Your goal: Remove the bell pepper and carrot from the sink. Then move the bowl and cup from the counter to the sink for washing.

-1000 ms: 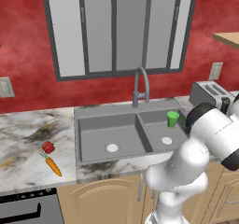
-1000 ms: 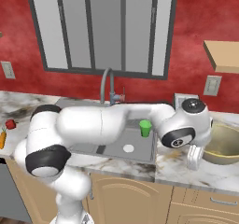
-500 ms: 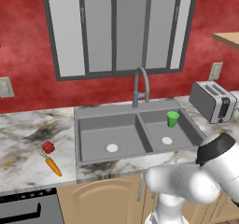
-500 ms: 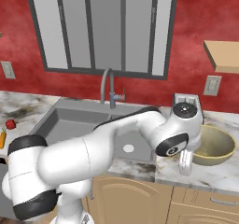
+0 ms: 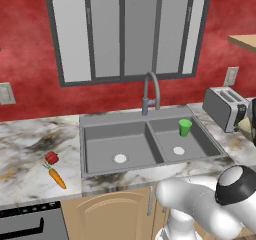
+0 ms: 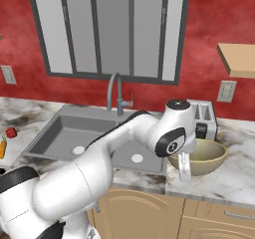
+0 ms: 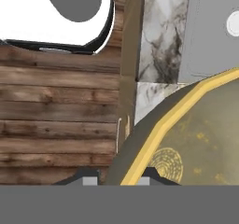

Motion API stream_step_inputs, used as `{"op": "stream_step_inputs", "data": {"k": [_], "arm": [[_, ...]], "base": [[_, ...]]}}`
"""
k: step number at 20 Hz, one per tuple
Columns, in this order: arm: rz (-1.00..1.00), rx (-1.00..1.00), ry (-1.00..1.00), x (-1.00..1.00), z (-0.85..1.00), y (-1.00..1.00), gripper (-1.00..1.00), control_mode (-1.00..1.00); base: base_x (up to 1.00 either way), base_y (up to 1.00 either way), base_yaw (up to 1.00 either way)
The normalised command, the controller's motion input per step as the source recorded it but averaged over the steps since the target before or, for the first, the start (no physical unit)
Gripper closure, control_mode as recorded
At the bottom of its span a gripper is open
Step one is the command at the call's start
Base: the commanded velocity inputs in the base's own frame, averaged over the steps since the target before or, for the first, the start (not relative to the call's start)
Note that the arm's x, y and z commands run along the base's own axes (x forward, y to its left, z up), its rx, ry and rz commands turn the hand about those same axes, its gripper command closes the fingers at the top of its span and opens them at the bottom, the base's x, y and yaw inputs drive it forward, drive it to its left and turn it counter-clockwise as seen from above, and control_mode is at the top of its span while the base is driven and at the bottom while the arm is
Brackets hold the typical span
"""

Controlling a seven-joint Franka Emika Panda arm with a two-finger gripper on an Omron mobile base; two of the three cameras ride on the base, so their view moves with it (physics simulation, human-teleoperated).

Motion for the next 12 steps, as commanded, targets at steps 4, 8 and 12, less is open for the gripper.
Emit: {"op": "stream_step_inputs", "data": {"k": [4,8,12], "arm": [[0.16,0.02,0.31,0.0,0.11,0.44,1.0,-1.0],[0.15,0.13,0.22,0.03,0.12,0.35,1.0,-1.0],[0.13,0.15,0.07,0.0,0.06,0.34,1.0,-1.0]], "base": [[0.0,0.0,0.0],[0.0,0.0,0.0],[0.0,0.0,0.0]]}}
